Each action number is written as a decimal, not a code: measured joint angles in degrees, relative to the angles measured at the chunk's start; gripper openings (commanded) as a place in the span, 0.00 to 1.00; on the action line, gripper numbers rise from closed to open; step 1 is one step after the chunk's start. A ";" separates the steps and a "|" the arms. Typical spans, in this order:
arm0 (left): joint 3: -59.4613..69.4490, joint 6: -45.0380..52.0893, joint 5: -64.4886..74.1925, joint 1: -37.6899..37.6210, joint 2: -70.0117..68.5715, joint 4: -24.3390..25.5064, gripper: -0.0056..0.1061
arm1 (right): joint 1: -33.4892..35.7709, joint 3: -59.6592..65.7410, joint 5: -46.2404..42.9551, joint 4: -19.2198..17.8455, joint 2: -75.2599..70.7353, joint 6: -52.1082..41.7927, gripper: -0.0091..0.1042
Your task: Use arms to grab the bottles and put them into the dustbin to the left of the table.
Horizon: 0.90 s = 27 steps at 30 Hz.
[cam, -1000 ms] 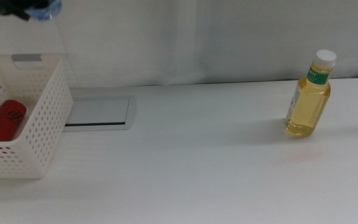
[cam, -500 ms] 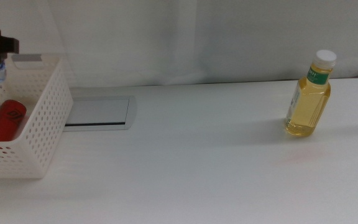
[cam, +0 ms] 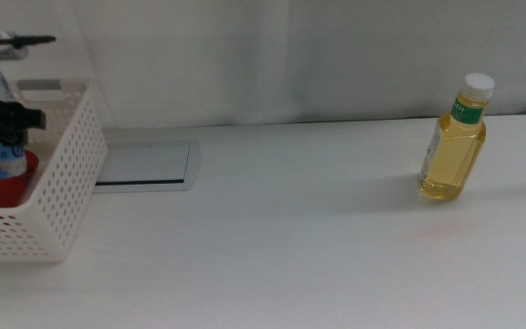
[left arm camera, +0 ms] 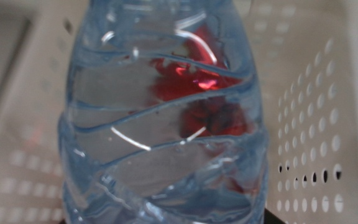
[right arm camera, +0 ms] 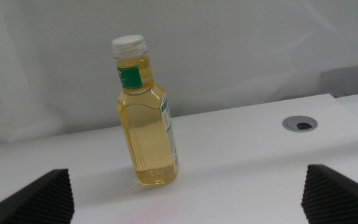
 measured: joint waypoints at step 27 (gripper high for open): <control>-0.11 -1.56 -5.86 0.00 4.62 -3.55 0.88 | 0.00 0.00 0.75 0.21 0.00 0.00 0.99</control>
